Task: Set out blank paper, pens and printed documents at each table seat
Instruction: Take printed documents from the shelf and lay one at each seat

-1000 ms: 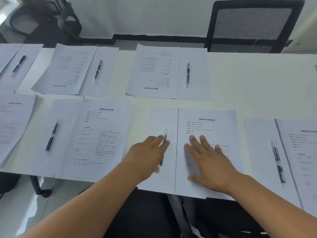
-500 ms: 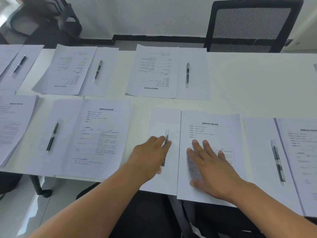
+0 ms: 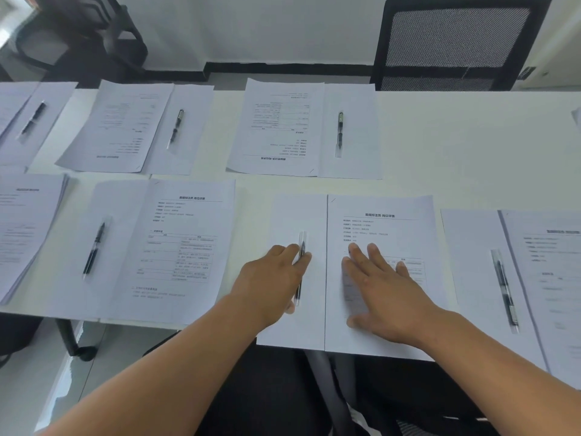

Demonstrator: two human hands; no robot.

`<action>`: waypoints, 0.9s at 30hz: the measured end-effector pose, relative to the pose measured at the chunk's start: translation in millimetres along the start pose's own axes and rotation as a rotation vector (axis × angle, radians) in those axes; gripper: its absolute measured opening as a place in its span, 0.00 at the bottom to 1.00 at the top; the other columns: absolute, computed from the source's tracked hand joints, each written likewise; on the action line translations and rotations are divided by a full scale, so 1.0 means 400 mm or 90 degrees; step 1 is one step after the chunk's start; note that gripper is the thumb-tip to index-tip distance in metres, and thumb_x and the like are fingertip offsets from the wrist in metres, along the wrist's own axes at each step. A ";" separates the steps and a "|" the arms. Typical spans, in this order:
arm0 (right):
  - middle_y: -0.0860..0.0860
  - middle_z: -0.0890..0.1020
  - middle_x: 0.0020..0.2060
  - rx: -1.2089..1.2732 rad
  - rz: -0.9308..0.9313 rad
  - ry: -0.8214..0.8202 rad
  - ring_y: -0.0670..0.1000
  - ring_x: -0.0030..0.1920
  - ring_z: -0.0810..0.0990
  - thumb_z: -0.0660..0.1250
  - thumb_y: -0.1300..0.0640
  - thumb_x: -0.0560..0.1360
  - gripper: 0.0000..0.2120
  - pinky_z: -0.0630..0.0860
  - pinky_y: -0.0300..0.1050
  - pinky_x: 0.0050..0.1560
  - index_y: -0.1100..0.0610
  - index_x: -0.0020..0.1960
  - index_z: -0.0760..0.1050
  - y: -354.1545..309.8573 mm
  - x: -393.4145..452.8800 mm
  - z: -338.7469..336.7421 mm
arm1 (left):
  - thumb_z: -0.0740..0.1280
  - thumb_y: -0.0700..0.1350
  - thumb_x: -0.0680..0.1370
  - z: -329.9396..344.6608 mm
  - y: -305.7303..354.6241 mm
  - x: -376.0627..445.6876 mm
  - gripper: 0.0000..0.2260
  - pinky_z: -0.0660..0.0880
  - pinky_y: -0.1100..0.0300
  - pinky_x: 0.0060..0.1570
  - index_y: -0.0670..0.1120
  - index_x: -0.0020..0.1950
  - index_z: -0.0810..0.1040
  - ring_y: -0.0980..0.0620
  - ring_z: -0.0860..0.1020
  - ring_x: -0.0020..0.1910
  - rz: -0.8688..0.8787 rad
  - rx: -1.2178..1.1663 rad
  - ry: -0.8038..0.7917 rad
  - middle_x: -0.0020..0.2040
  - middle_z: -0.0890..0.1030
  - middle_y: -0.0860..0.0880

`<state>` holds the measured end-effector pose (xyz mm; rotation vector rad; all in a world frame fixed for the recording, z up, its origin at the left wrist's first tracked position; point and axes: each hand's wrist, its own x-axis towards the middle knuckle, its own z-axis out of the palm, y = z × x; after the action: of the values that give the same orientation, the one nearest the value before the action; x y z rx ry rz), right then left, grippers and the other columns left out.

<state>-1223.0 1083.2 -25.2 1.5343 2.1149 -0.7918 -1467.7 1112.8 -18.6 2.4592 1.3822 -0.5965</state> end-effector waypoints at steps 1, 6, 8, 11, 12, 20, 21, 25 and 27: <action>0.47 0.32 0.86 -0.002 -0.002 0.000 0.56 0.85 0.31 0.69 0.38 0.81 0.51 0.49 0.70 0.84 0.52 0.88 0.39 0.001 0.001 0.001 | 0.76 0.48 0.80 0.000 0.000 0.001 0.44 0.81 0.49 0.55 0.50 0.88 0.51 0.48 0.63 0.79 -0.001 0.002 0.000 0.84 0.58 0.51; 0.47 0.31 0.85 0.001 -0.003 -0.003 0.57 0.85 0.30 0.69 0.39 0.81 0.51 0.48 0.71 0.83 0.52 0.88 0.38 0.001 0.001 0.005 | 0.77 0.47 0.80 -0.008 0.007 0.002 0.45 0.82 0.48 0.55 0.50 0.88 0.52 0.47 0.64 0.78 -0.013 0.007 -0.012 0.82 0.59 0.51; 0.48 0.31 0.85 0.002 -0.002 -0.004 0.57 0.85 0.29 0.69 0.40 0.81 0.51 0.47 0.72 0.83 0.53 0.88 0.38 0.001 0.001 0.005 | 0.78 0.46 0.79 -0.007 0.009 0.003 0.46 0.82 0.48 0.53 0.51 0.88 0.52 0.47 0.66 0.76 -0.016 0.021 -0.012 0.81 0.60 0.50; 0.48 0.31 0.86 -0.003 -0.004 -0.001 0.58 0.85 0.30 0.69 0.40 0.81 0.51 0.48 0.72 0.83 0.53 0.88 0.38 -0.001 0.002 0.004 | 0.79 0.48 0.78 -0.008 0.008 0.004 0.47 0.80 0.50 0.49 0.52 0.87 0.52 0.47 0.68 0.74 -0.023 0.033 -0.013 0.79 0.63 0.49; 0.48 0.31 0.86 -0.005 -0.004 -0.003 0.58 0.85 0.30 0.69 0.40 0.81 0.51 0.48 0.73 0.83 0.53 0.88 0.38 -0.001 0.001 0.004 | 0.79 0.48 0.78 -0.010 0.012 0.003 0.47 0.79 0.51 0.48 0.52 0.87 0.52 0.46 0.68 0.74 -0.024 0.032 -0.018 0.78 0.63 0.49; 0.52 0.42 0.87 -0.109 0.007 0.031 0.60 0.87 0.42 0.69 0.32 0.76 0.49 0.53 0.73 0.79 0.52 0.85 0.50 -0.010 -0.001 -0.019 | 0.77 0.59 0.78 -0.070 0.028 -0.052 0.41 0.75 0.51 0.49 0.51 0.84 0.60 0.46 0.71 0.71 -0.054 0.023 -0.005 0.75 0.67 0.49; 0.52 0.43 0.87 -0.112 0.010 0.030 0.59 0.87 0.42 0.68 0.31 0.76 0.49 0.51 0.74 0.80 0.52 0.85 0.50 -0.015 -0.006 -0.028 | 0.76 0.60 0.78 -0.084 0.026 -0.067 0.39 0.74 0.52 0.48 0.51 0.83 0.62 0.46 0.72 0.71 -0.064 0.026 -0.002 0.74 0.68 0.49; 0.51 0.49 0.87 -0.055 0.002 0.084 0.57 0.87 0.44 0.62 0.29 0.79 0.46 0.42 0.71 0.83 0.52 0.87 0.52 -0.070 -0.052 -0.110 | 0.73 0.67 0.78 -0.141 0.011 -0.149 0.38 0.77 0.49 0.55 0.50 0.81 0.65 0.46 0.71 0.73 -0.115 -0.004 0.032 0.78 0.67 0.49; 0.50 0.61 0.85 -0.004 -0.032 0.142 0.55 0.85 0.57 0.61 0.33 0.81 0.37 0.49 0.61 0.85 0.51 0.84 0.61 -0.132 -0.098 -0.175 | 0.72 0.69 0.78 -0.174 0.001 -0.207 0.40 0.77 0.48 0.59 0.51 0.83 0.63 0.46 0.70 0.75 -0.153 -0.031 0.056 0.79 0.66 0.50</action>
<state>-1261.0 1088.7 62.9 1.6376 2.3206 -0.6550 -1490.0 1079.1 81.5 2.3250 1.7222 -0.5018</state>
